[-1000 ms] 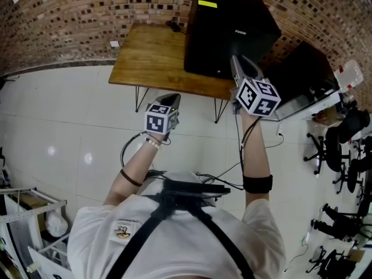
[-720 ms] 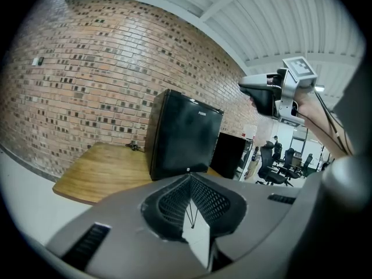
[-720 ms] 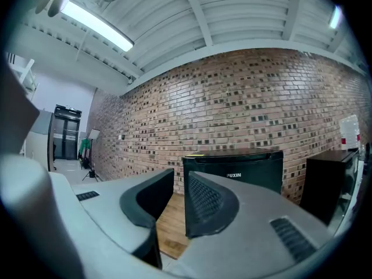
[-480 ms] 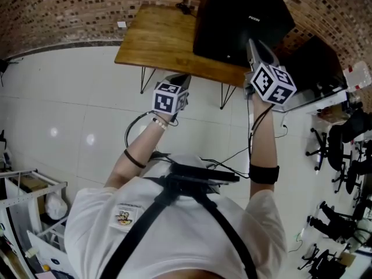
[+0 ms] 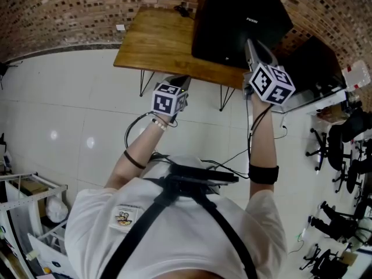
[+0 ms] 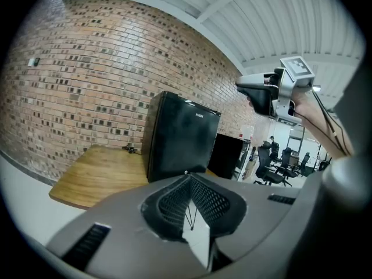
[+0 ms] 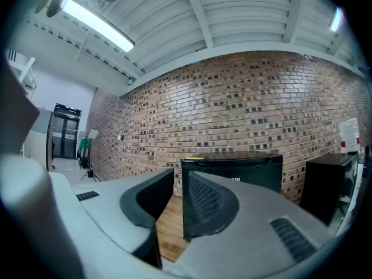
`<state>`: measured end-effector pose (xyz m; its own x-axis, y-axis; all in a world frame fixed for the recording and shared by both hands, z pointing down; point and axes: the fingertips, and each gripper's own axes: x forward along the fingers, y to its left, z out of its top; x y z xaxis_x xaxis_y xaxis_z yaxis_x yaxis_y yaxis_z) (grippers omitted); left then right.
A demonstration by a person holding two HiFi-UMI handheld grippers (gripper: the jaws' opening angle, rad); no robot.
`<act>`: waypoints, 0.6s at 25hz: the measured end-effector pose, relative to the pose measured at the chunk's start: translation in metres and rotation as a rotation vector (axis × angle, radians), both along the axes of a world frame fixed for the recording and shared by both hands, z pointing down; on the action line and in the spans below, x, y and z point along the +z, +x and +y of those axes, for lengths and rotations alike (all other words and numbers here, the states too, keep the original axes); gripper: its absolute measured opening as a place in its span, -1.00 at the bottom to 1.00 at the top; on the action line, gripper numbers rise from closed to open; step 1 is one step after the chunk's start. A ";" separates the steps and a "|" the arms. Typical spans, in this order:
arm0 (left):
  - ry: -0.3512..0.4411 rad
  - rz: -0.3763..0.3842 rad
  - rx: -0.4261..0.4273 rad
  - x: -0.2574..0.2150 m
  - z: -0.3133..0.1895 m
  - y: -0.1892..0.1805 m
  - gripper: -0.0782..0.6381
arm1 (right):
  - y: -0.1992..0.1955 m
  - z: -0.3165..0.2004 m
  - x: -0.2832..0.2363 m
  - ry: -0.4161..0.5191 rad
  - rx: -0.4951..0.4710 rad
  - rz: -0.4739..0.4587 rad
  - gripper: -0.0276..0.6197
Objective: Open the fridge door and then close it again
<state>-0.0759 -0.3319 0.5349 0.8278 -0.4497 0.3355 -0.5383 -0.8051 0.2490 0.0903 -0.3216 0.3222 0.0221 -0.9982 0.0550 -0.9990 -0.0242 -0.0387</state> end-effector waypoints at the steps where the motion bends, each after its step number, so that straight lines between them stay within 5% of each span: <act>1: 0.002 0.001 0.001 0.000 -0.001 0.000 -0.78 | 0.000 -0.001 0.000 0.001 0.001 0.000 -0.57; 9: 0.015 -0.004 -0.019 -0.003 -0.007 -0.002 -0.78 | 0.000 -0.006 -0.001 0.000 -0.025 -0.005 -0.56; 12: 0.009 -0.001 -0.026 -0.003 -0.009 -0.001 -0.78 | -0.001 -0.014 0.003 -0.029 -0.060 0.011 -0.33; 15: 0.005 0.015 -0.041 -0.004 -0.012 0.000 -0.78 | 0.002 -0.025 0.007 -0.052 -0.076 0.026 -0.30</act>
